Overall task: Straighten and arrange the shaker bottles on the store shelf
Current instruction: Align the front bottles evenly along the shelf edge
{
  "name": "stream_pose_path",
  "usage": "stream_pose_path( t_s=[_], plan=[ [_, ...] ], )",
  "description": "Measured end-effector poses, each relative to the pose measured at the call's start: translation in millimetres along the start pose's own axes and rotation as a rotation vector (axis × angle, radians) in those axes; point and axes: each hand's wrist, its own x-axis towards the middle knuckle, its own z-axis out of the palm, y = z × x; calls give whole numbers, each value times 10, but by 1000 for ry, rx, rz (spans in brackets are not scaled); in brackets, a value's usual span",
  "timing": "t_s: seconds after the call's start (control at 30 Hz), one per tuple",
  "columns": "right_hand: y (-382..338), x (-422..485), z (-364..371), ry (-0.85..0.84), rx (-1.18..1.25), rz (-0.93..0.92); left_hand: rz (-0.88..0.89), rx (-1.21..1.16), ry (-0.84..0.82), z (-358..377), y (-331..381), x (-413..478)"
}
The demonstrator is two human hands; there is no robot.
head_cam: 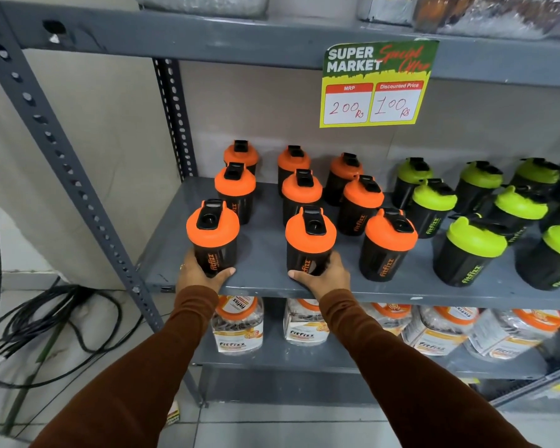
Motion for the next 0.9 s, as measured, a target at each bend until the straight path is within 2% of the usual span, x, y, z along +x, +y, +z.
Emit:
stream_pose_path(
  t_s=[0.37,0.8,0.9],
  plan=[
    [48,-11,-70,-114,-47,-29,5,12,3,21,-10,-11],
    [20,-17,-95,-128,-39,-11,-2,-15,-2,7,-30,-31],
    [88,-58,-131,-115,-14,-26,-3,11,57,18,-71,-175]
  ],
)
